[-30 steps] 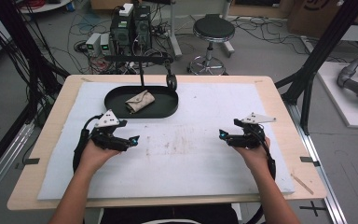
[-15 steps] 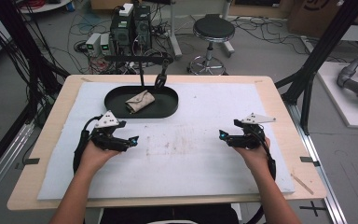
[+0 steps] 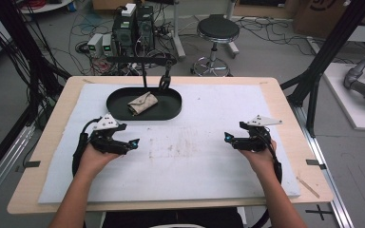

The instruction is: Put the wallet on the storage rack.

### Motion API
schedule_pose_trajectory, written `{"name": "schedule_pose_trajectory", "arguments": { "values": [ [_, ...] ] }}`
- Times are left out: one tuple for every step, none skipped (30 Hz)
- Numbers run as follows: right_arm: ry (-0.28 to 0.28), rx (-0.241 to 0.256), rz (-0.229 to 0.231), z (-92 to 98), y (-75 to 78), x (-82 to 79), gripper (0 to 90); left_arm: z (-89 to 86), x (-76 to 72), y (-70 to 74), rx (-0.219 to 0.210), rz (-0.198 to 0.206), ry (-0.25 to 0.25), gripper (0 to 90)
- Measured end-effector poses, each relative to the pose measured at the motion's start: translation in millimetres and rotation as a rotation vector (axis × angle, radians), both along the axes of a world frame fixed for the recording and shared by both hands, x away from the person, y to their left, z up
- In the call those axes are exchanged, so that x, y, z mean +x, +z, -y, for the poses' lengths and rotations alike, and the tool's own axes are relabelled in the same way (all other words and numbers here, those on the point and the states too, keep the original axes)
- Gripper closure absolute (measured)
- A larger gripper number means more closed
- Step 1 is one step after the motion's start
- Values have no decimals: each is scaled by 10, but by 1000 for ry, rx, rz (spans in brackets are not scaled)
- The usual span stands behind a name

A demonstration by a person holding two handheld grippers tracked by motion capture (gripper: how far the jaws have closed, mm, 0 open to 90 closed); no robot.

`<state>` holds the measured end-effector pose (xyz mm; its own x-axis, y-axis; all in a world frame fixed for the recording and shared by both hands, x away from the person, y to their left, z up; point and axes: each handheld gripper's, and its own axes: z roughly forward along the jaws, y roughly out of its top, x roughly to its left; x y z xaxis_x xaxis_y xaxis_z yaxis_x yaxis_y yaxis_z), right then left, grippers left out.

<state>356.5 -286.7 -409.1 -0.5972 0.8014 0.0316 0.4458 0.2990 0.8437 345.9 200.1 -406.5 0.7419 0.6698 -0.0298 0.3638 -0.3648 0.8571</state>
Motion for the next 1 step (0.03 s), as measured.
{"name": "schedule_pose_trajectory", "arguments": {
  "values": [
    [1, 0, 1, 6, 3, -1, 191, -1, -1, 3, 3, 2, -3, 183]
  ]
}}
